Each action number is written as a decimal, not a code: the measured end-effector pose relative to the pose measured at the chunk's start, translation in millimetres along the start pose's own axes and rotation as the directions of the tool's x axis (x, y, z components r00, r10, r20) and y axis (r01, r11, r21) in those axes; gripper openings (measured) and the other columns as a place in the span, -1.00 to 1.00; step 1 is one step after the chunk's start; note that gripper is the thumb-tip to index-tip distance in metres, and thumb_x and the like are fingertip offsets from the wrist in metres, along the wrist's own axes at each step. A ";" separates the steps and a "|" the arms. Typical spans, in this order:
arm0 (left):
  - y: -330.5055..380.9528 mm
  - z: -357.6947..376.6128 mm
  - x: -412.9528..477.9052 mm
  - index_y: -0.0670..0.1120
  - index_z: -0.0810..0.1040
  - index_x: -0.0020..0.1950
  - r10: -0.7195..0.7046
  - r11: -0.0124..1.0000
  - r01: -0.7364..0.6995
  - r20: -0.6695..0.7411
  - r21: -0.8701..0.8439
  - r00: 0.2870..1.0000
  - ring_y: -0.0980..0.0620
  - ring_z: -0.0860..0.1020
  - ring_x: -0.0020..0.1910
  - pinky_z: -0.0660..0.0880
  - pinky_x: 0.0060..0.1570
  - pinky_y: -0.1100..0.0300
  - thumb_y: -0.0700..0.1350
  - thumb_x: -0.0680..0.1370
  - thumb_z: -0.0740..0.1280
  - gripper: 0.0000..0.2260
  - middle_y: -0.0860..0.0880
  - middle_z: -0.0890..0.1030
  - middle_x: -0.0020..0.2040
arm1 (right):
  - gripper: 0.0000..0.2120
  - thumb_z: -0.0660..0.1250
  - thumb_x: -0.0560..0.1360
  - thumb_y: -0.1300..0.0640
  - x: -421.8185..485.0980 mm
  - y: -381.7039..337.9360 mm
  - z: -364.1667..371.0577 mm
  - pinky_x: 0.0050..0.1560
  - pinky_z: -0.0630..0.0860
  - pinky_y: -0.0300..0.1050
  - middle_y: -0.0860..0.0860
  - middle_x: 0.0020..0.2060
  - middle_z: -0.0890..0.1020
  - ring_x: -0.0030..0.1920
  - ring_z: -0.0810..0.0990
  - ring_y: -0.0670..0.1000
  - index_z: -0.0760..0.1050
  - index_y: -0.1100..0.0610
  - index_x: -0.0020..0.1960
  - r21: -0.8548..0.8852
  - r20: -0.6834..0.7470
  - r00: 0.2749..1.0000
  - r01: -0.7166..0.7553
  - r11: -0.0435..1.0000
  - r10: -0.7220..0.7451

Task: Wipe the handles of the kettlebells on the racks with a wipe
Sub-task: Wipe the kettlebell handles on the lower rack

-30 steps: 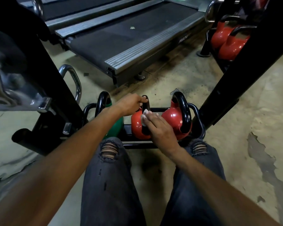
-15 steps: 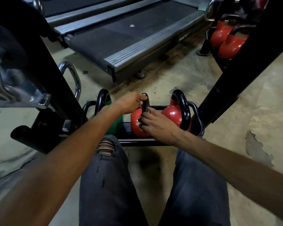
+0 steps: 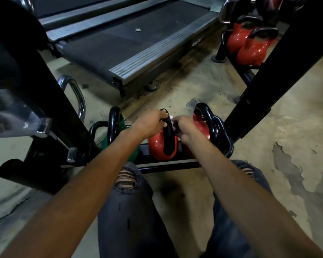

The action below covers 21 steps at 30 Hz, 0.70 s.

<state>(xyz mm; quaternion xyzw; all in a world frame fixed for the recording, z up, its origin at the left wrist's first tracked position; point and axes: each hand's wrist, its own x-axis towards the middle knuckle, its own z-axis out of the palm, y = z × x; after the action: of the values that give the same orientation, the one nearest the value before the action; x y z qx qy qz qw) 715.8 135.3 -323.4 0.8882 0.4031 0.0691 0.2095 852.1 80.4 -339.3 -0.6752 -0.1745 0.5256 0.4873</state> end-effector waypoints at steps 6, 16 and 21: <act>-0.5 6.6 -2.2 0.00 0.56 0.10 0.018 0.996 -0.015 -0.030 0.085 0.999 -0.15 0.61 0.05 0.56 -0.01 -0.04 0.03 0.52 0.41 -0.79 -0.06 0.65 0.08 | -0.70 0.07 0.57 0.40 32.5 -17.0 23.6 -0.62 0.38 -0.29 0.12 -0.44 0.53 -0.42 0.47 0.06 0.45 0.24 -0.26 0.139 -0.072 0.992 -0.098 0.986 0.108; -3.7 26.0 -25.1 -0.09 0.37 0.54 -0.055 0.968 0.006 -0.188 -0.250 0.981 0.04 0.31 0.52 0.20 0.52 0.15 -0.04 0.55 0.44 -0.43 -0.05 0.37 0.53 | -0.77 0.26 0.66 0.19 -70.8 84.7 -8.3 0.23 0.50 -0.30 -0.05 0.17 0.64 0.21 0.58 -0.17 0.57 0.12 0.28 -0.529 -0.035 0.659 0.626 0.574 -0.751; -1.8 16.7 -34.0 -0.11 0.31 0.55 -0.112 0.956 0.056 -0.182 -0.287 0.977 -0.01 0.35 0.47 0.17 0.31 0.37 -0.06 0.54 0.46 -0.37 -0.07 0.38 0.52 | -0.70 0.20 0.65 0.23 -21.4 39.8 -6.7 0.22 0.51 -0.27 0.03 0.28 0.60 0.22 0.58 -0.06 0.57 0.12 0.32 -0.665 0.249 0.602 0.675 0.318 -0.758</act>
<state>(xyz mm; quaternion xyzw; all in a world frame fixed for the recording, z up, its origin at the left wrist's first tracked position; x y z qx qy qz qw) 696.9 105.7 -337.7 0.8204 0.4455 0.2037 0.2949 838.7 42.7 -361.4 -0.6839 -0.6138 0.1068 0.3796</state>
